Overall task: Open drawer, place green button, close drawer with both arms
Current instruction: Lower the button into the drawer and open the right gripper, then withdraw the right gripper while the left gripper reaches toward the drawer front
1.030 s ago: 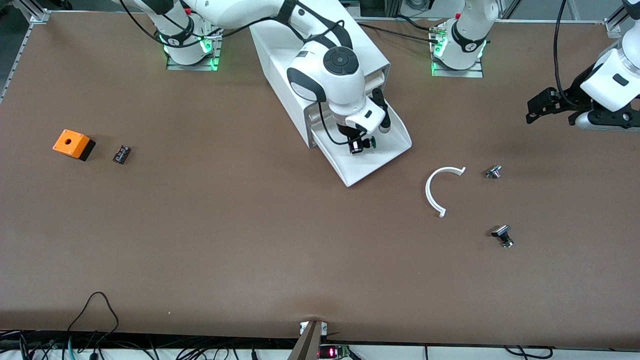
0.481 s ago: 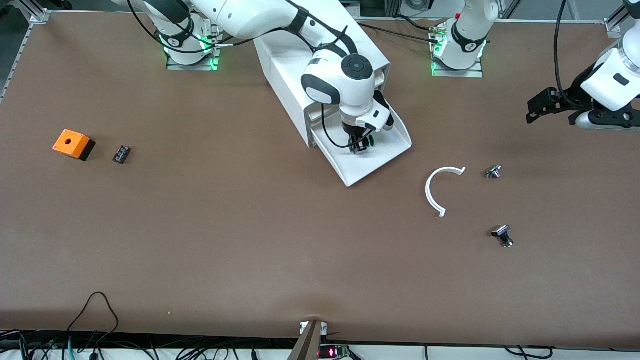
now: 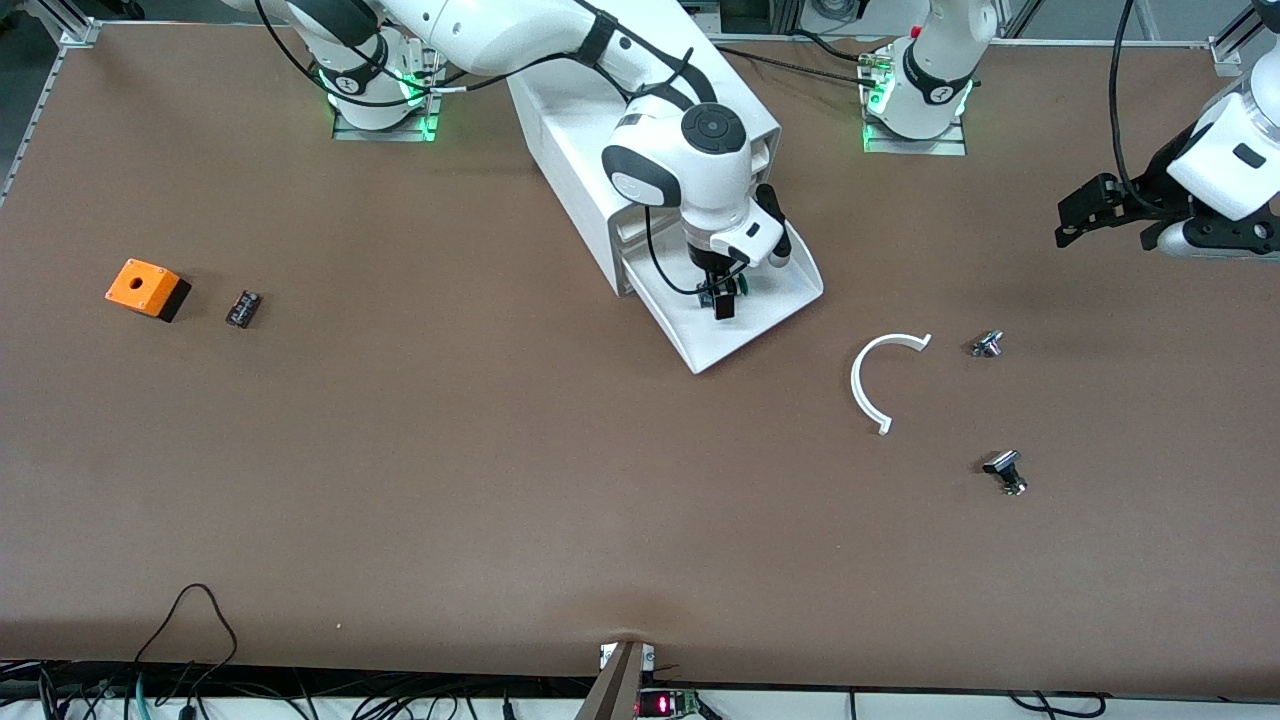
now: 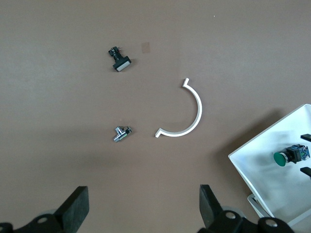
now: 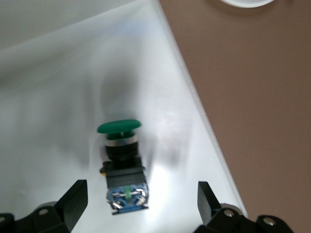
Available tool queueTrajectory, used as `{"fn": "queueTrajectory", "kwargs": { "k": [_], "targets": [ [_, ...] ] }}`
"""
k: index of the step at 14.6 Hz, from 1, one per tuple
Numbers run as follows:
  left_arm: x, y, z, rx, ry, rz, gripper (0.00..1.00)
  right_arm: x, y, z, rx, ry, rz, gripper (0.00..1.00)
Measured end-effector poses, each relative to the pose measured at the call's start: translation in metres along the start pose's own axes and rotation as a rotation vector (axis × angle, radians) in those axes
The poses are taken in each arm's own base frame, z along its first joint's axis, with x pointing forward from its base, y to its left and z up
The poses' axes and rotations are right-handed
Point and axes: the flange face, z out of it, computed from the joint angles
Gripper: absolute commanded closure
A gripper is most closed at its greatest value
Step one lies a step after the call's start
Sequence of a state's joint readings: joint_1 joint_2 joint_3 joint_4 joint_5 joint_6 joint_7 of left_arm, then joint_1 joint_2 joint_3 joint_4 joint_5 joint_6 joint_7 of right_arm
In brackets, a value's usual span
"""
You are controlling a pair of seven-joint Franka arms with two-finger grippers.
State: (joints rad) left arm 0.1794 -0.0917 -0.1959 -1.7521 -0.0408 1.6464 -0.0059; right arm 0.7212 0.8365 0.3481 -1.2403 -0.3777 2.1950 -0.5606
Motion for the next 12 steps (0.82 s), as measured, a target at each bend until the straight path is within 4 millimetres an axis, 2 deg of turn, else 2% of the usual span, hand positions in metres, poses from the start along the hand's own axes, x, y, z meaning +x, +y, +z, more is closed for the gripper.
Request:
{"fn": "queueTrajectory", "kwargs": {
  "k": [3, 6, 9, 12],
  "targets": [
    [0.001, 0.003, -0.002, 0.0, 0.004, 0.004, 0.0, -0.02, 0.04, -0.045, -0.025, 0.052, 0.17, 0.0],
    [0.004, 0.006, -0.005, -0.002, 0.011, 0.01, 0.0, -0.054, 0.08, -0.085, -0.041, 0.101, 0.317, 0.0],
    [0.007, 0.007, -0.005, -0.004, 0.008, 0.013, 0.0, -0.094, 0.119, -0.129, -0.096, 0.132, 0.459, 0.0],
    [0.017, 0.0, 0.011, -0.011, -0.025, 0.002, 0.0, -0.152, 0.157, -0.166, -0.141, 0.146, 0.682, 0.0]
  ]
}}
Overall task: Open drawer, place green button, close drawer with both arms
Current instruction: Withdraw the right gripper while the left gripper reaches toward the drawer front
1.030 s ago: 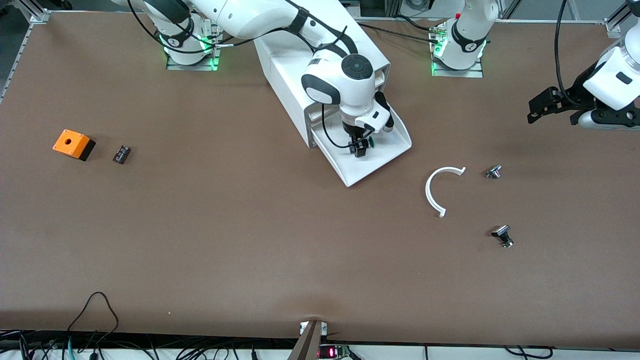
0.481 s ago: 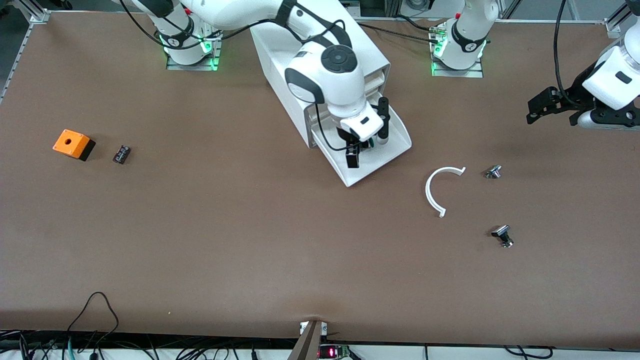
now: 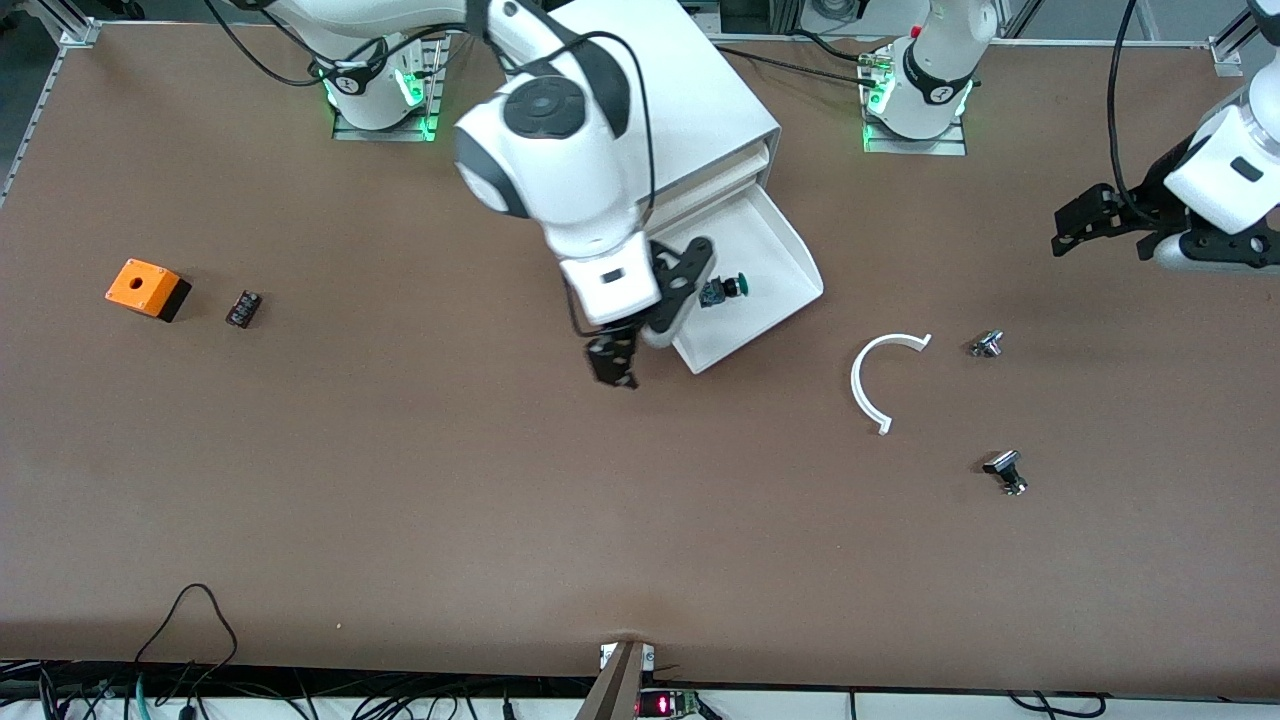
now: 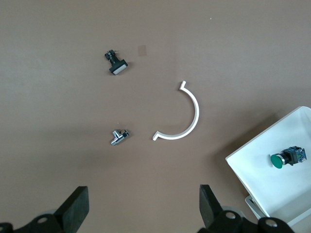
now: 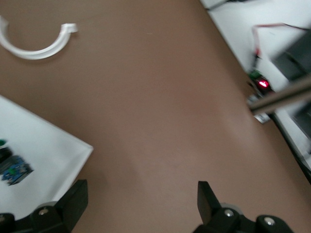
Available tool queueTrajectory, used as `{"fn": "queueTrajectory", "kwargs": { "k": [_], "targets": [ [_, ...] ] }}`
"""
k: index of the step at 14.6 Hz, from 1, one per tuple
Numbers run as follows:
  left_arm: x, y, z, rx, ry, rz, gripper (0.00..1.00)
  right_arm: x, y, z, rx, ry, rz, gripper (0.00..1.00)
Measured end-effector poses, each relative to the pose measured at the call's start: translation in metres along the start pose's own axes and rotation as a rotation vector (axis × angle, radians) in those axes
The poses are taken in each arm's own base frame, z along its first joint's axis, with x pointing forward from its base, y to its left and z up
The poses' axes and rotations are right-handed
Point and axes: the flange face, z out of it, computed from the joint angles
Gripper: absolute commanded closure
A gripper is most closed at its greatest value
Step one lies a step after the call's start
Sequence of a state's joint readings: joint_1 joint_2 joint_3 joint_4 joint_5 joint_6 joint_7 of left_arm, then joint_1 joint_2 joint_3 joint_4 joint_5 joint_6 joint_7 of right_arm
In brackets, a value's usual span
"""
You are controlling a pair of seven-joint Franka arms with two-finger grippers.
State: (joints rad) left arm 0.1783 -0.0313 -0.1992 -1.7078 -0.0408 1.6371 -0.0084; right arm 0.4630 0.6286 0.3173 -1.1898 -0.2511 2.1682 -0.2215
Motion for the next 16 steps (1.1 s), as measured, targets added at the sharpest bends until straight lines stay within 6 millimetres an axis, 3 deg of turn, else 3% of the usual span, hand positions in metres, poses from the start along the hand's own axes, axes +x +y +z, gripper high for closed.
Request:
{"fn": "queueTrajectory", "kwargs": {
  "k": [2, 5, 8, 12, 14, 16],
  "targets": [
    [0.011, -0.006, 0.018, -0.008, -0.032, -0.007, 0.0, -0.016, 0.036, -0.002, -0.004, -0.01, 0.218, 0.0],
    [0.022, -0.003, 0.038, 0.017, -0.065, 0.011, 0.0, -0.048, 0.078, 0.018, -0.049, -0.073, 0.494, 0.0],
    [0.033, 0.0, 0.065, 0.037, -0.115, 0.03, 0.0, -0.094, 0.116, 0.034, -0.114, -0.221, 0.676, 0.0],
    [0.05, -0.002, 0.108, -0.014, -0.171, 0.013, 0.0, -0.153, 0.162, 0.034, -0.196, -0.4, 0.989, 0.0],
    [0.064, 0.016, 0.141, -0.023, -0.135, -0.011, 0.0, -0.176, 0.186, 0.02, -0.222, -0.443, 1.094, 0.0],
    [0.064, 0.057, 0.189, -0.015, -0.118, -0.094, 0.0, -0.205, 0.225, -0.008, -0.243, -0.436, 1.175, 0.0]
  ]
}}
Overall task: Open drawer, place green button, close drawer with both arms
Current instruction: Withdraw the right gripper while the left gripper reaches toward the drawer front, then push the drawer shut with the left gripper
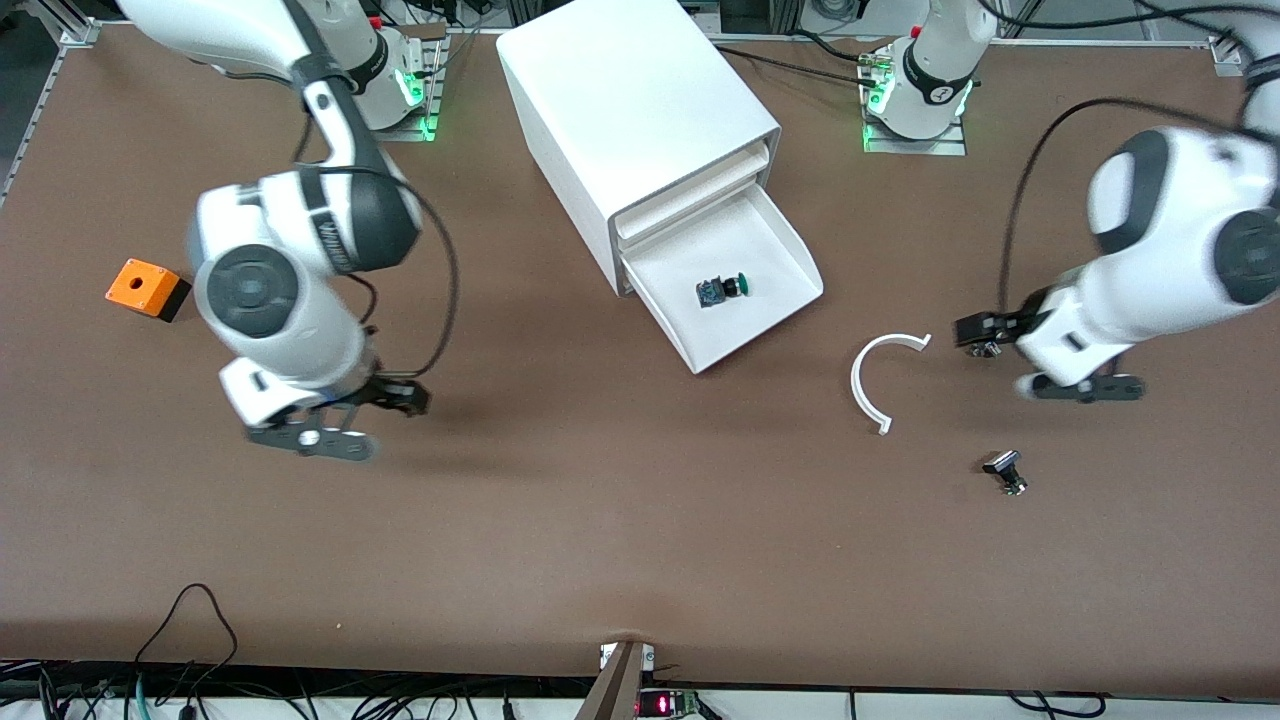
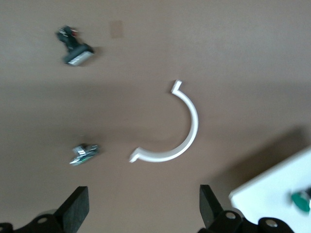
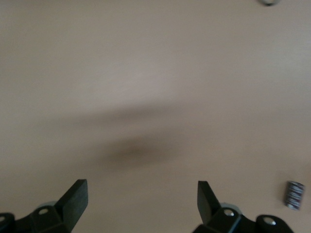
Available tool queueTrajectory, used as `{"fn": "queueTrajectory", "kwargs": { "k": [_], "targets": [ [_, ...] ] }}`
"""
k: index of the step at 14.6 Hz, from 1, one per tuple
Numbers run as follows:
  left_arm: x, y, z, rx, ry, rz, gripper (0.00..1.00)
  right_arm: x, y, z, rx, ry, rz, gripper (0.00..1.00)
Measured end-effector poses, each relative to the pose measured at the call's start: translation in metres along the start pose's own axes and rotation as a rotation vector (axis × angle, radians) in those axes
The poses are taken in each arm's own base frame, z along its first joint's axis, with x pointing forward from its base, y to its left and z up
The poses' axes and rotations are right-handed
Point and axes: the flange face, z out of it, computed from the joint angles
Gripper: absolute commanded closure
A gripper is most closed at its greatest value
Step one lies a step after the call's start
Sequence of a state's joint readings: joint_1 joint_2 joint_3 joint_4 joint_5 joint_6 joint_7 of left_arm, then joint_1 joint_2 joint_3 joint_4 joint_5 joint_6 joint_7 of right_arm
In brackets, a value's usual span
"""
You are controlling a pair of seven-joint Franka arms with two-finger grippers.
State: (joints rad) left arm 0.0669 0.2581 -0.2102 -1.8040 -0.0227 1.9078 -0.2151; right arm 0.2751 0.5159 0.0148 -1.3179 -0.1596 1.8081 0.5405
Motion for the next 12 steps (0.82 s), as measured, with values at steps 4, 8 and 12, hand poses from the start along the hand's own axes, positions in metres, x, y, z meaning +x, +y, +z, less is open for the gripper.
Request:
{"fn": "queueTrajectory", "kwargs": {
  "k": [4, 8, 12],
  "targets": [
    [-0.023, 0.092, 0.072, -0.009, 0.047, -0.256, 0.0, 0.024, 0.115, -0.033, 0.019, 0.013, 0.08, 0.0],
    [-0.028, 0.141, 0.119, -0.052, 0.086, -0.397, 0.0, 0.007, 0.189, -0.049, 0.021, -0.019, 0.014, 0.0],
    [-0.037, 0.162, 0.162, -0.074, 0.093, -0.456, 0.0, -0.01, 0.226, -0.059, 0.048, -0.093, -0.112, 0.0]
  ]
}}
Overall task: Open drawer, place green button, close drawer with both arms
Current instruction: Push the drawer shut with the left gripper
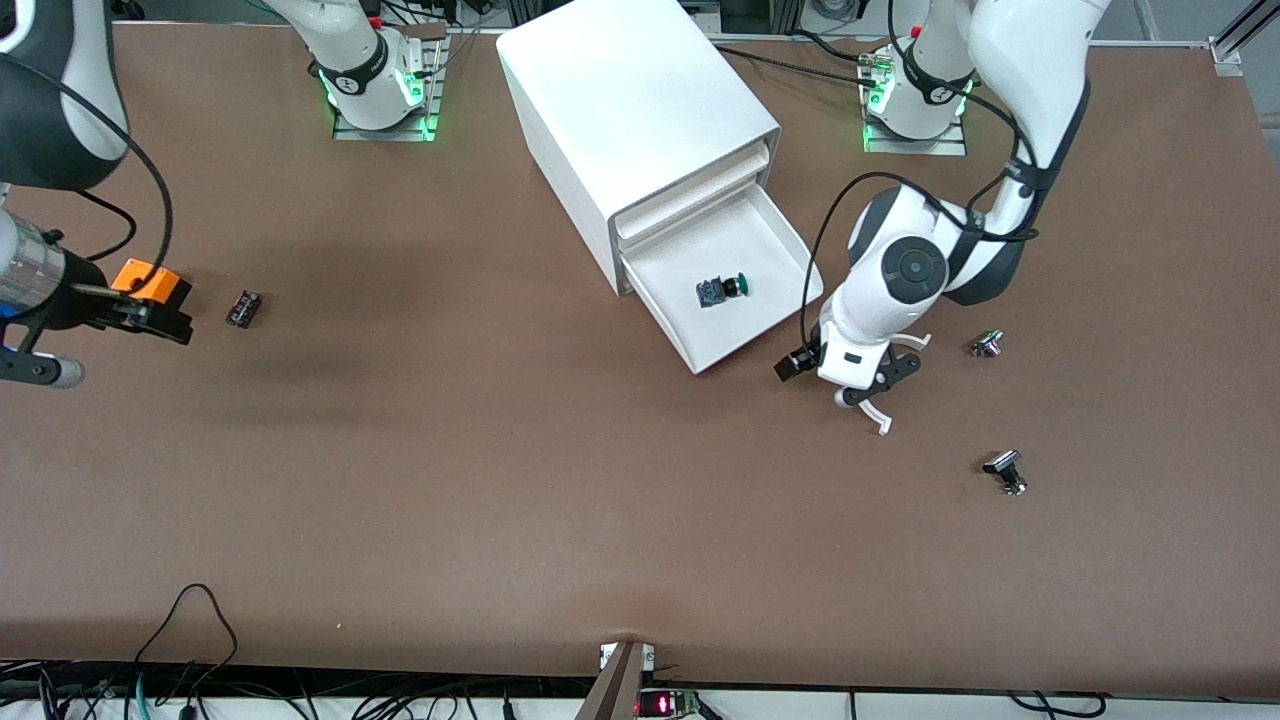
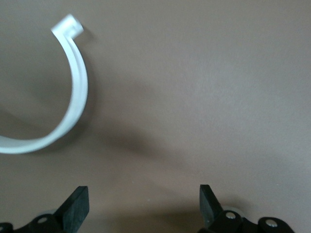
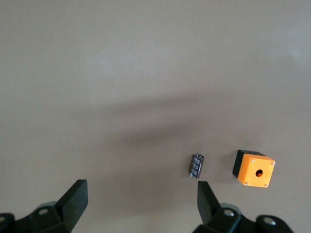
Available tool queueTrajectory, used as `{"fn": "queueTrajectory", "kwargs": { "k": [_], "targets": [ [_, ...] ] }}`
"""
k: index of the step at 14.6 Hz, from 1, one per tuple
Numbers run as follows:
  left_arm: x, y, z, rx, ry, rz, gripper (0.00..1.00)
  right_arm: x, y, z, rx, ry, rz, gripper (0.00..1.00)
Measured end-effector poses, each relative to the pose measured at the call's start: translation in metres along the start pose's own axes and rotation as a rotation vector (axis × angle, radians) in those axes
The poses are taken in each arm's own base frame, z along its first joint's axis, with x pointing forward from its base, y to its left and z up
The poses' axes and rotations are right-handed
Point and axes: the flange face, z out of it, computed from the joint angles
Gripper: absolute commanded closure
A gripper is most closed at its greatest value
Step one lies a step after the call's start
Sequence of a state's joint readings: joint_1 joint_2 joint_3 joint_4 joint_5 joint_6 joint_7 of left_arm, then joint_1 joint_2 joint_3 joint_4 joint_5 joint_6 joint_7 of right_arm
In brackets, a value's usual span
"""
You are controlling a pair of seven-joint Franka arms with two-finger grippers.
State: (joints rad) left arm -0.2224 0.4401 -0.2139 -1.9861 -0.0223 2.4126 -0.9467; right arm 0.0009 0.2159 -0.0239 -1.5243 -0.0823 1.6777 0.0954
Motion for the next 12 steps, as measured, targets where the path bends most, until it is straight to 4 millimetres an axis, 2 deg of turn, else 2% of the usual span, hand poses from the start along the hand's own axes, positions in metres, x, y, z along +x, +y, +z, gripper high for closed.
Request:
{"fn": "queueTrajectory", "kwargs": {
  "k": [3, 6, 10, 12],
  "targets": [
    [-0.024, 0.014, 0.016, 0.008, -0.009, -0.021, 0.0, -0.003, 0.002, 0.001, 0.014, -0.014, -0.069, 0.0],
    [-0.037, 0.016, 0.025, 0.025, -0.02, -0.015, 0.0, -0.011, 0.0, 0.007, 0.031, -0.05, -0.085, 0.0],
    [-0.057, 0.019, 0.034, 0.044, -0.038, -0.025, 0.0, -0.04, 0.003, 0.009, 0.039, -0.014, -0.09, 0.0],
    [-0.076, 0.025, 0.036, 0.064, -0.064, -0.012, 0.0, -0.05, 0.003, 0.006, 0.041, -0.008, -0.093, 0.0]
  ]
}}
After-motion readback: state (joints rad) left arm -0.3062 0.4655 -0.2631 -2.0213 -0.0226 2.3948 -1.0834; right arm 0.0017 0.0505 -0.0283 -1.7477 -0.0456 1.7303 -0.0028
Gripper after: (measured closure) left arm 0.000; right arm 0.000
